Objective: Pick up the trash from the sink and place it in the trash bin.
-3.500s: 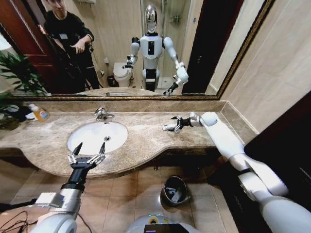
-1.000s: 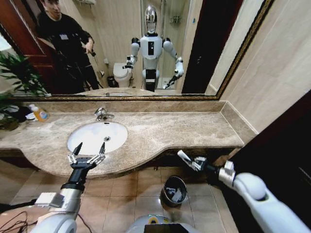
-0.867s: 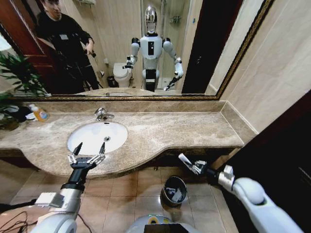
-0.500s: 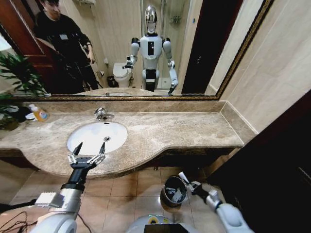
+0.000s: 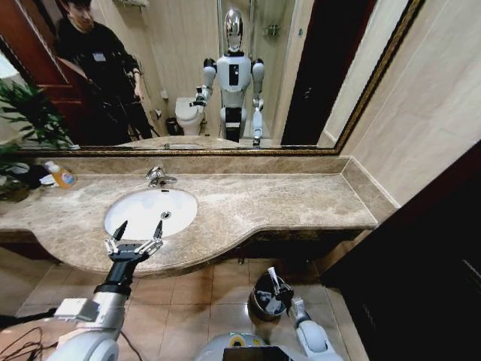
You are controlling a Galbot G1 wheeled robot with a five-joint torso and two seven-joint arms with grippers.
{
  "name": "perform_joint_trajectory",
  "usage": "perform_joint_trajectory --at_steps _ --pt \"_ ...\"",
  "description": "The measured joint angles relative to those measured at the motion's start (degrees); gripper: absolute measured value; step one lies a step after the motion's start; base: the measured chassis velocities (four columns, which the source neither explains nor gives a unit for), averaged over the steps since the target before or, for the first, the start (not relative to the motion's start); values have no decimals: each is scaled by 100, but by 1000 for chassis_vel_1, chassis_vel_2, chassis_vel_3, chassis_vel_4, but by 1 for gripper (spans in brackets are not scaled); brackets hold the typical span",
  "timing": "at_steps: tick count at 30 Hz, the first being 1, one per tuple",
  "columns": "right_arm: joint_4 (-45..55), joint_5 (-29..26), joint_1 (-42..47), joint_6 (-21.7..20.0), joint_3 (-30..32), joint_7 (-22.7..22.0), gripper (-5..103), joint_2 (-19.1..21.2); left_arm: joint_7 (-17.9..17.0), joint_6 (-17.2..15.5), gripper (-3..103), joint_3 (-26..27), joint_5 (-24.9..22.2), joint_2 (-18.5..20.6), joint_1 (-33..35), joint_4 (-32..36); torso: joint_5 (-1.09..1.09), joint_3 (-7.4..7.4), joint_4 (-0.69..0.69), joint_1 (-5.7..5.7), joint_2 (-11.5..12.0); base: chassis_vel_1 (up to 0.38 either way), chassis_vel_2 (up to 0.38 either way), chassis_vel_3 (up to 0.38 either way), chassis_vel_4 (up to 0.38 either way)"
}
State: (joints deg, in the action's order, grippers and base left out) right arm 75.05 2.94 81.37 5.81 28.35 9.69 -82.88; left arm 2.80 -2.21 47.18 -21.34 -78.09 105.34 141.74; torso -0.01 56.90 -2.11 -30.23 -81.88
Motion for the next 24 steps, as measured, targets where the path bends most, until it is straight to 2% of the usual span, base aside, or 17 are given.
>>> perform_joint_trajectory --at_steps 3,4,5,6,10,11,12,15,18,19,22,24 --pt "-30 37 -16 -2 15 27 24 5 0 0 100 0 0 0 0 0 0 0 0 0 0 0 0 0 0" --pt "-52 55 -26 -1 22 33 24 14 0 0 100 0 0 0 0 0 0 0 0 0 0 0 0 0 0" --pt "-77 70 -40 10 30 33 29 22 0 0 100 0 0 0 0 0 0 0 0 0 0 0 0 0 0" --pt "-77 70 -40 10 30 33 29 22 0 0 100 0 0 0 0 0 0 0 0 0 0 0 0 0 0" --pt "-160 120 -73 62 65 35 51 75 0 0 100 0 0 0 0 0 1 0 0 0 0 0 0 0 0" --pt "-160 120 -73 62 65 35 51 75 0 0 100 0 0 0 0 0 1 0 0 0 0 0 0 0 0" --pt "-171 122 -70 73 65 42 57 96 0 0 100 0 0 1 0 0 0 0 0 0 0 0 0 0 0" --pt "-171 132 -60 76 64 69 62 110 0 0 100 0 0 0 0 0 1 0 0 0 0 0 0 0 0" --pt "-159 147 -36 77 62 91 78 108 0 0 100 0 0 0 0 0 1 0 0 0 0 0 0 0 0" --pt "-159 147 -36 77 62 91 78 108 0 0 100 0 0 0 0 0 1 0 0 0 0 0 0 0 0" --pt "-115 149 13 74 62 130 94 105 0 0 100 0 0 0 0 0 1 0 0 0 0 0 0 0 0" --pt "-106 149 24 73 62 144 94 106 0 0 100 0 0 0 0 0 1 0 0 0 0 0 0 0 0"
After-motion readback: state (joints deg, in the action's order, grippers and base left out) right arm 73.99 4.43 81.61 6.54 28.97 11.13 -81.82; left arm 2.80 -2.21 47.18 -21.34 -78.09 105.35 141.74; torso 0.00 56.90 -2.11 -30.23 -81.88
